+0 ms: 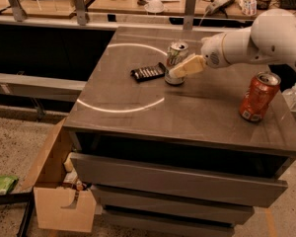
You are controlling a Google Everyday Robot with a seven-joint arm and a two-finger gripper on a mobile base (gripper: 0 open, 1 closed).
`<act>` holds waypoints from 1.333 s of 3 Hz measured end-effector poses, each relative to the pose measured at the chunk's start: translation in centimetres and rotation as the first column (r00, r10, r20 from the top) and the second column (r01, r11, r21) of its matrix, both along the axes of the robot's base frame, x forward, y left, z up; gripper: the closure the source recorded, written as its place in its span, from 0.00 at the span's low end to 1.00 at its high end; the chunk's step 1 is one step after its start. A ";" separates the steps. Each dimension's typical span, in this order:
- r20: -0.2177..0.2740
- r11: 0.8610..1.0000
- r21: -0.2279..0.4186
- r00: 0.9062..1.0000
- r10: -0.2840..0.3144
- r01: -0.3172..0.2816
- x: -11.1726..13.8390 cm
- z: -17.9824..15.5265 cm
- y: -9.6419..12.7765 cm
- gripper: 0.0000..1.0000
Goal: Move 7up can near rxbar chocolate
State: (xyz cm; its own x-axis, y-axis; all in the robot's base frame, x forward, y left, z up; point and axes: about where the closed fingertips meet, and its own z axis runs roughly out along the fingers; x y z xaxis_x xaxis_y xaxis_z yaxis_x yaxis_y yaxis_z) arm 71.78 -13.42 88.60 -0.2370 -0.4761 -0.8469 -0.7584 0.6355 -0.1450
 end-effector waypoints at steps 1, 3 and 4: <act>0.026 0.997 -0.044 0.998 -0.055 0.056 1.5 0.3 -3.2 0.00; 0.218 0.941 -0.116 0.933 -0.288 0.318 7.5 5.2 -13.0 0.00; 0.264 0.923 -0.111 0.906 -0.330 0.369 8.4 6.2 -14.7 0.00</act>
Offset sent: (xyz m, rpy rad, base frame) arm 0.0833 -0.1483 0.0642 -0.1686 -0.2109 -0.3123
